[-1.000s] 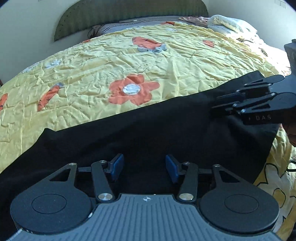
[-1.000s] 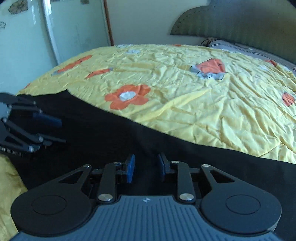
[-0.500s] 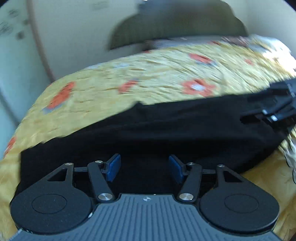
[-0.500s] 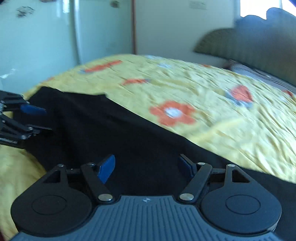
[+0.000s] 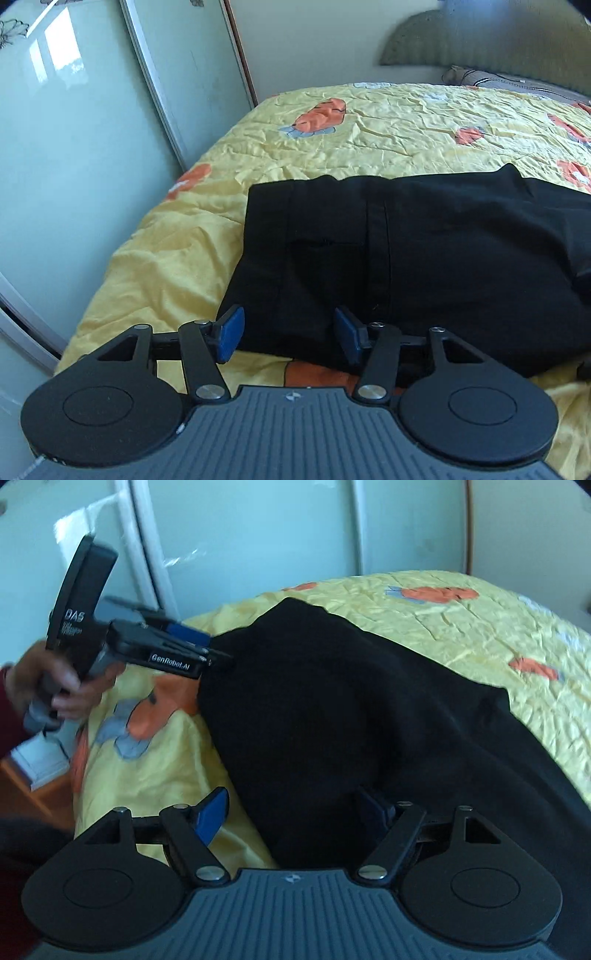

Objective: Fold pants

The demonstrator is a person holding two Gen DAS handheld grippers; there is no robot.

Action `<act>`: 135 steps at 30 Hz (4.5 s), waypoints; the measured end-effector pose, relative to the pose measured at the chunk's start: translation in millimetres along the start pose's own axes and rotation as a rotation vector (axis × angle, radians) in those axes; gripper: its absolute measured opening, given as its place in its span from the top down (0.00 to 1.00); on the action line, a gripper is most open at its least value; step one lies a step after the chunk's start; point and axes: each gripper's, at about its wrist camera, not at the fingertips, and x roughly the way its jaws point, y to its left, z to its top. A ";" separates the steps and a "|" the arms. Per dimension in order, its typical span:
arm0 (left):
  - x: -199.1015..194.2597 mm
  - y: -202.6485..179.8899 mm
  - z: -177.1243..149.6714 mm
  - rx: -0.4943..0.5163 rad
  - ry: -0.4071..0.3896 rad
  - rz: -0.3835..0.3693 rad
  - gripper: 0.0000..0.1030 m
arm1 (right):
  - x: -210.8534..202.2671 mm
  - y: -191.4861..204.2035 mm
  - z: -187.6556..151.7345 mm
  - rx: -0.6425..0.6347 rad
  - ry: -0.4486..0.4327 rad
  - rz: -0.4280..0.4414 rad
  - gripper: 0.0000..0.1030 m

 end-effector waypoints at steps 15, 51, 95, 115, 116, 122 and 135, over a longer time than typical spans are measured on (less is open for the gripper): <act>10.9 -79.2 16.7 0.110 -0.043 -0.082 0.39 | 47.5 -138.4 48.2 0.268 -0.060 -0.137 0.27; -41.7 -309.3 16.9 0.548 -0.156 -0.505 0.36 | -246.0 -112.5 -239.7 0.658 -0.172 -0.720 0.12; 31.0 -352.3 82.5 -0.449 0.447 -1.398 0.11 | -218.9 -88.2 -178.4 0.441 -0.335 -0.920 0.94; 28.9 -310.9 95.7 -0.166 0.181 -0.999 0.96 | -141.0 -41.1 -123.3 0.207 -0.277 -0.684 0.93; 26.4 -303.1 96.9 -0.141 0.151 -0.965 0.97 | -133.4 -40.2 -116.4 0.190 -0.277 -0.663 0.93; 25.4 -258.5 91.9 -0.043 0.058 -0.769 0.96 | -92.8 -32.1 -86.4 0.113 -0.267 -0.556 0.93; 35.9 -223.9 85.5 -0.029 0.002 -0.593 0.60 | -68.2 -27.4 -68.8 0.133 -0.184 -0.424 0.57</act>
